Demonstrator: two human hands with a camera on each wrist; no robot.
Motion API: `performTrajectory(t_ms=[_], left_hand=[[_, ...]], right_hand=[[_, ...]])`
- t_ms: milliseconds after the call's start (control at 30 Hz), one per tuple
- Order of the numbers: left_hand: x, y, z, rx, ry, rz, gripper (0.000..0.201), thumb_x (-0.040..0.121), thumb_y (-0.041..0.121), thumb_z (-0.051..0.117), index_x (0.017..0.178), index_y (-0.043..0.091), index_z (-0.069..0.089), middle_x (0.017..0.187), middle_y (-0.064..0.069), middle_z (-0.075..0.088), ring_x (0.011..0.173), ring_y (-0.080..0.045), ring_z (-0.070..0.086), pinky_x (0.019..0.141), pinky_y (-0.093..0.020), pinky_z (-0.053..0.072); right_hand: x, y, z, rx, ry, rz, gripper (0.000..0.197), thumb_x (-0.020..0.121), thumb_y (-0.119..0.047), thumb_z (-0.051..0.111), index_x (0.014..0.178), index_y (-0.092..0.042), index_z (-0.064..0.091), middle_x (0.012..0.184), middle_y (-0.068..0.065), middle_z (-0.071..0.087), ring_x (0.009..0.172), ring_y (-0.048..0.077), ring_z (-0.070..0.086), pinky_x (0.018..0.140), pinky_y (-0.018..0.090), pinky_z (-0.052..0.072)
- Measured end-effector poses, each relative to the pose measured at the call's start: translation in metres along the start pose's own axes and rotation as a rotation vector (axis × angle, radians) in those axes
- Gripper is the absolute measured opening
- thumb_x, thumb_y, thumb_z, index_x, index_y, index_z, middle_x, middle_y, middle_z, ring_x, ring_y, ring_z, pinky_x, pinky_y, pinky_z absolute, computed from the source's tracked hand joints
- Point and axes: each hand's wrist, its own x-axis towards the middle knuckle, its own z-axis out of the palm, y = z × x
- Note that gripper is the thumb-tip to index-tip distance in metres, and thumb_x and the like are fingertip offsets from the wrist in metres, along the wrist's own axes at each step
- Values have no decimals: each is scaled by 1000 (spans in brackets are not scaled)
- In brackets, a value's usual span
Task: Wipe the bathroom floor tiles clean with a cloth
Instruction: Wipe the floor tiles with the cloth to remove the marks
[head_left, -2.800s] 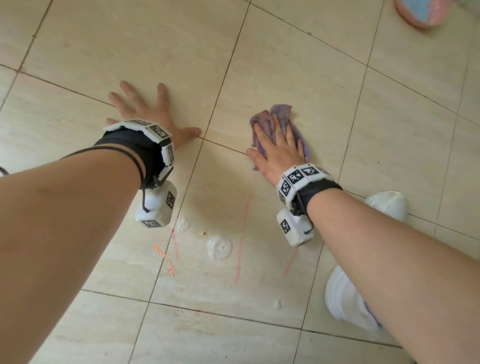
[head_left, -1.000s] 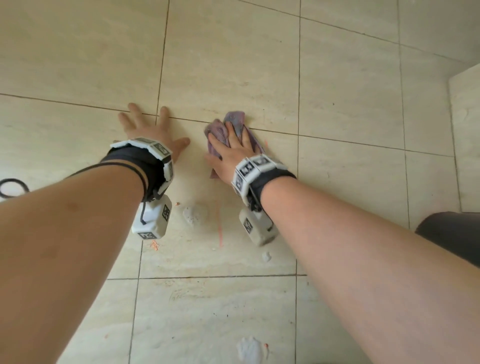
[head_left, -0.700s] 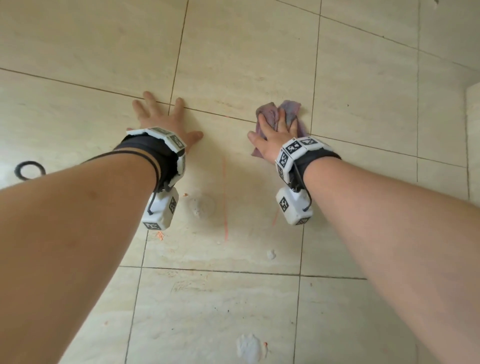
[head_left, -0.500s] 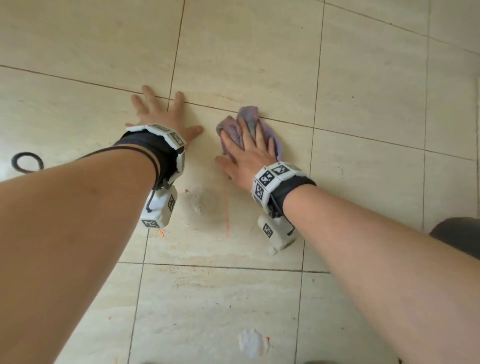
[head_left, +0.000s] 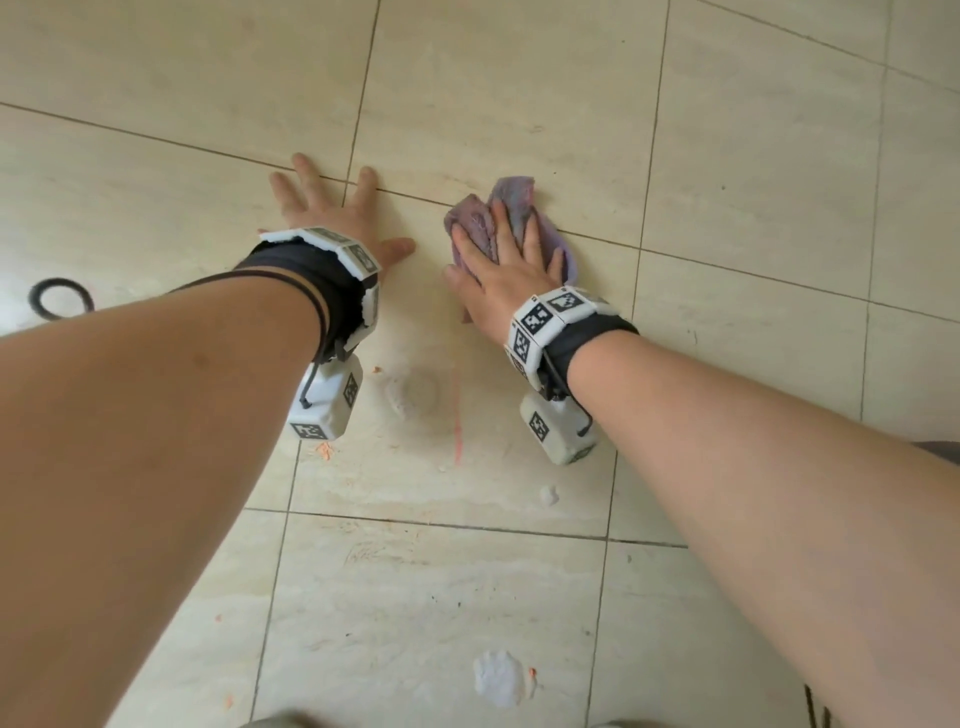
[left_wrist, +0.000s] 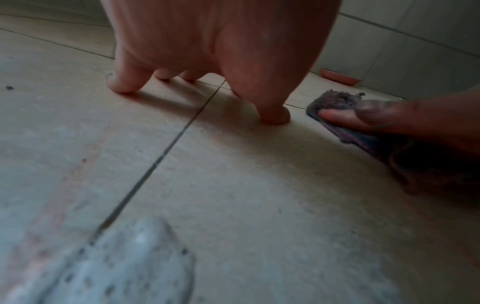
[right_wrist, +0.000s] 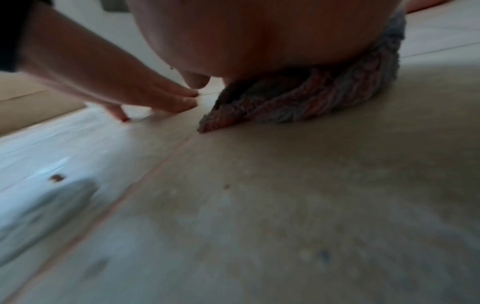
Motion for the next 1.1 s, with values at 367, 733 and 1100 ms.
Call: performTrajectory(t_ms=[367,733,1100], left_hand=[[1,-1,2,-13,-3,-3,85,88,70,46,153,38,4,160,-18,-18,145,-48,-12,112,-68,15],[0,0,0,13,-16,-9,86,89,70,45,154,38,-1,160,-18,-20,145,-47,-13,113,-66,12],[0,-2,2,-11,-7,4,85,89,70,45,154,38,2,160,-17,-19,145,-47,-13,113,-66,12]], right_hand=[[-66,58,20,-240,-161,-194,60,97,-62,20,152,-46,1,159,-9,-23,146,20,-24,117,45,-14],[-23,-6,15,-70,-61,-74,62,96,-66,19,152,-46,3,160,-7,-23,145,27,-27,116,54,-12],[-42,53,11,-170,-63,-84,58,99,-58,20,151,-47,-4,160,-8,-22,147,21,-23,119,52,-8]])
